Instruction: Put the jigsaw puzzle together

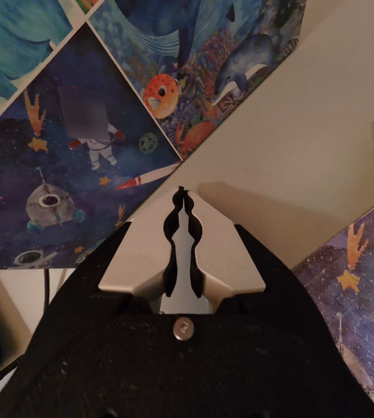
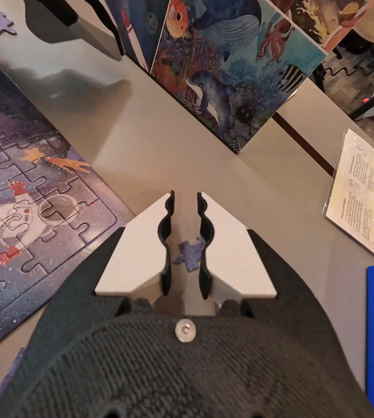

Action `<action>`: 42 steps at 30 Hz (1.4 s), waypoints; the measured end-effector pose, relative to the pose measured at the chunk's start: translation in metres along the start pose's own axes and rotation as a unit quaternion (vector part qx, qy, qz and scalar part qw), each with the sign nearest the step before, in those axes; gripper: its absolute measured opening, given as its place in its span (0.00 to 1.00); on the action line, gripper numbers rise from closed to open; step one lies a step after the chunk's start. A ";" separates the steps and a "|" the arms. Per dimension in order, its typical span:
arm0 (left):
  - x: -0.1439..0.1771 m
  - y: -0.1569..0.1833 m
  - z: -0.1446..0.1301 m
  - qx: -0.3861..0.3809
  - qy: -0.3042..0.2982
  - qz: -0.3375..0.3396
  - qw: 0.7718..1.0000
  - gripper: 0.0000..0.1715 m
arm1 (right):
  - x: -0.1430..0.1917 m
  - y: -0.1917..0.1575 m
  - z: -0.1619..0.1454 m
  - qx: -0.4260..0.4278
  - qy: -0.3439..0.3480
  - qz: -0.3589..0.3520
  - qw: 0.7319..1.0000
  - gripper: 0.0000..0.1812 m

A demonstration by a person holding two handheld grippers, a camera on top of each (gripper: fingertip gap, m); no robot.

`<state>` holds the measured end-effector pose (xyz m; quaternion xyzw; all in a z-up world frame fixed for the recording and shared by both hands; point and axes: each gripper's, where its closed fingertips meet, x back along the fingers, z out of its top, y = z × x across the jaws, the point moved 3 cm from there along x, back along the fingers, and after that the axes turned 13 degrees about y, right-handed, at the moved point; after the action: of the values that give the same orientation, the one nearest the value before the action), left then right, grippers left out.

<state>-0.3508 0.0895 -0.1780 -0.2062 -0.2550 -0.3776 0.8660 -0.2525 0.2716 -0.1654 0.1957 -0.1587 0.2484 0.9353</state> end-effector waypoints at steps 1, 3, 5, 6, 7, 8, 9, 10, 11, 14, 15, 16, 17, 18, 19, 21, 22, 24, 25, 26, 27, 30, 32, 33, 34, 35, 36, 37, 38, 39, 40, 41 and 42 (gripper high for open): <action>0.003 0.000 0.000 -0.007 0.001 0.004 1.000 0.00 | 0.000 0.000 0.000 0.000 0.000 0.001 1.000 0.10; 0.010 0.001 0.001 -0.011 0.005 0.005 1.000 0.00 | 0.000 -0.001 0.000 0.003 -0.002 0.001 1.000 0.10; 0.019 0.003 0.004 0.000 0.019 -0.005 1.000 0.00 | 0.000 -0.001 -0.001 0.006 -0.003 0.000 1.000 0.10; 0.026 0.007 0.006 0.008 0.027 -0.016 0.999 0.00 | 0.000 -0.002 -0.001 0.007 -0.004 0.000 1.000 0.10; 0.034 0.012 0.007 0.014 0.037 -0.032 0.999 0.00 | 0.000 -0.002 0.000 0.007 -0.003 0.000 1.000 0.10; 0.042 0.019 0.009 0.016 0.049 -0.052 0.997 0.00 | 0.001 -0.002 0.000 0.006 -0.002 0.000 1.000 0.10; 0.052 0.028 0.009 0.013 0.061 -0.072 0.995 0.00 | 0.001 -0.002 0.001 0.006 0.001 0.000 1.000 0.10; 0.062 0.036 0.006 0.004 0.068 -0.091 0.994 0.00 | 0.002 -0.002 0.002 0.006 0.003 0.000 1.000 0.10; 0.072 0.048 0.001 -0.014 0.069 -0.117 0.991 0.00 | 0.002 -0.003 0.004 0.007 0.006 0.001 1.000 0.10; 0.102 0.075 -0.023 -0.059 0.081 -0.162 0.982 0.00 | 0.004 -0.010 0.010 0.014 0.014 0.009 1.000 0.11; 0.113 0.088 -0.030 -0.062 0.094 -0.198 0.974 0.00 | 0.004 -0.014 0.013 0.017 0.017 0.014 1.000 0.11; 0.124 0.102 -0.037 -0.058 0.106 -0.244 0.962 0.00 | 0.005 -0.020 0.017 0.020 0.021 0.022 0.999 0.11; 0.135 0.118 -0.044 -0.049 0.114 -0.294 0.948 0.02 | 0.005 -0.026 0.021 0.021 0.028 0.036 0.999 0.12; 0.144 0.131 -0.051 -0.039 0.116 -0.337 0.933 0.05 | 0.005 -0.036 0.027 0.019 0.040 0.062 0.997 0.13; 0.148 0.140 -0.057 -0.031 0.111 -0.363 0.924 0.08 | 0.008 -0.056 0.036 0.012 0.065 0.117 0.991 0.15; 0.149 0.153 -0.070 -0.049 0.091 -0.394 0.913 0.24 | 0.027 -0.113 0.056 -0.027 0.118 0.301 0.946 0.14; 0.147 0.155 -0.074 -0.066 0.083 -0.390 0.915 0.26 | 0.039 -0.137 0.059 -0.047 0.116 0.381 0.916 0.14; 0.140 0.155 -0.076 -0.086 0.079 -0.368 0.923 0.26 | 0.051 -0.167 0.055 -0.058 0.081 0.469 0.877 0.17; 0.139 0.156 -0.076 -0.090 0.072 -0.367 0.923 0.26 | 0.052 -0.177 0.050 -0.048 0.063 0.486 0.870 0.19; 0.139 0.158 -0.076 -0.090 0.067 -0.369 0.923 0.26 | 0.052 -0.184 0.043 -0.030 0.048 0.492 0.869 0.20; 0.140 0.159 -0.076 -0.090 0.063 -0.371 0.922 0.27 | 0.051 -0.190 0.037 -0.005 0.035 0.491 0.870 0.21; 0.142 0.163 -0.079 -0.088 0.046 -0.384 0.918 0.28 | 0.042 -0.196 0.022 0.071 0.010 0.457 0.887 0.21; 0.142 0.167 -0.083 -0.088 0.035 -0.389 0.916 0.28 | 0.039 -0.195 0.020 0.091 0.011 0.441 0.893 0.21; 0.142 0.168 -0.084 -0.089 0.030 -0.390 0.916 0.28 | 0.038 -0.194 0.021 0.094 0.014 0.435 0.895 0.21; 0.142 0.169 -0.084 -0.088 0.031 -0.393 0.915 0.28 | 0.037 -0.192 0.020 0.096 0.015 0.429 0.898 0.21; 0.144 0.171 -0.085 -0.087 0.029 -0.401 0.911 0.28 | 0.036 -0.190 0.020 0.095 0.017 0.425 0.900 0.21; 0.146 0.173 -0.086 -0.084 0.025 -0.411 0.907 0.28 | 0.034 -0.188 0.020 0.091 0.018 0.419 0.903 0.21; 0.148 0.174 -0.088 -0.081 0.017 -0.421 0.903 0.27 | 0.032 -0.186 0.020 0.087 0.018 0.414 0.906 0.23; 0.149 0.175 -0.088 -0.078 0.017 -0.423 0.903 0.27 | 0.031 -0.184 0.019 0.079 0.016 0.413 0.907 0.23; 0.150 0.175 -0.089 -0.078 0.016 -0.428 0.900 0.27 | 0.030 -0.183 0.019 0.073 0.014 0.412 0.908 0.23; 0.153 0.175 -0.090 -0.079 0.014 -0.435 0.897 0.25 | 0.029 -0.182 0.019 0.069 0.014 0.409 0.910 0.23; 0.155 0.175 -0.091 -0.081 0.011 -0.441 0.894 0.23 | 0.029 -0.181 0.019 0.069 0.016 0.407 0.911 0.22; 0.155 0.173 -0.092 -0.083 0.010 -0.443 0.893 0.22 | 0.029 -0.181 0.018 0.069 0.017 0.408 0.910 0.21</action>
<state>-0.1020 0.0627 -0.1862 -0.1393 -0.2794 -0.7435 0.5914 -0.1365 0.1300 -0.1899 0.1732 -0.1916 0.6221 0.7391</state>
